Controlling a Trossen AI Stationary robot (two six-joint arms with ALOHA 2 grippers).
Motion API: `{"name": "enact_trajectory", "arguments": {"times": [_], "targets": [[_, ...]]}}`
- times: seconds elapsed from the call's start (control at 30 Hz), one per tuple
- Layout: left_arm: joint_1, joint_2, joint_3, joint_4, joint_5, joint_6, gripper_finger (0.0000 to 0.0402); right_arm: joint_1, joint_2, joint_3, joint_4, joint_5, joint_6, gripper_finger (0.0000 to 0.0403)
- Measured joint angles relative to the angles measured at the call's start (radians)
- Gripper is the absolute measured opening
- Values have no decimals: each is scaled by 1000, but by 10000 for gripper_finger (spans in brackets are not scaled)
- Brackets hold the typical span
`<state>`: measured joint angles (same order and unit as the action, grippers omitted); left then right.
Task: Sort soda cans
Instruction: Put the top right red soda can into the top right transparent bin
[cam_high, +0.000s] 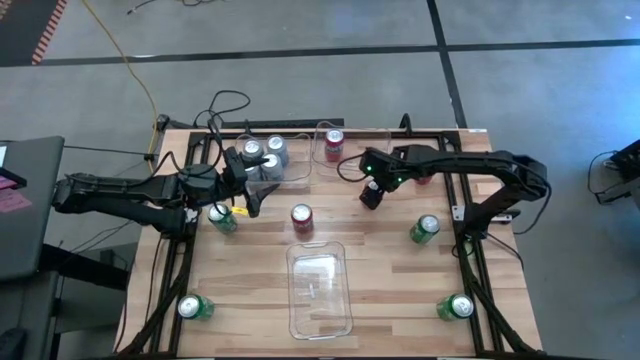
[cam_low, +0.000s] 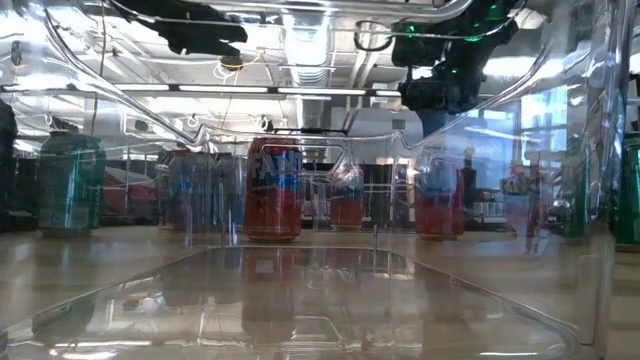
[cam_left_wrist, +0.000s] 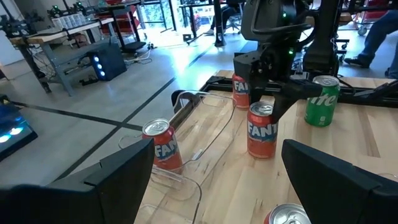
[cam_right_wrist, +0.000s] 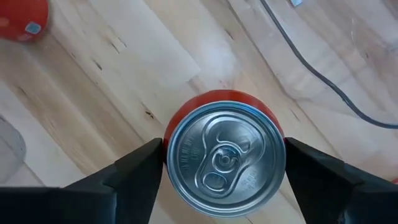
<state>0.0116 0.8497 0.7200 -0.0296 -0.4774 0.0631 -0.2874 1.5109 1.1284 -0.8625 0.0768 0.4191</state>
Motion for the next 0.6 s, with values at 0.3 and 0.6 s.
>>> {"name": "enact_trajectory", "arguments": {"times": [0.3, 0.6], "targets": [[0, 0, 0, -3, 0, 0, 345, -1, 9, -73, 51, -3, 21, 380], [0, 0, 0, -3, 0, 0, 345, -1, 1, -71, 95, -2, -9, 359]]}}
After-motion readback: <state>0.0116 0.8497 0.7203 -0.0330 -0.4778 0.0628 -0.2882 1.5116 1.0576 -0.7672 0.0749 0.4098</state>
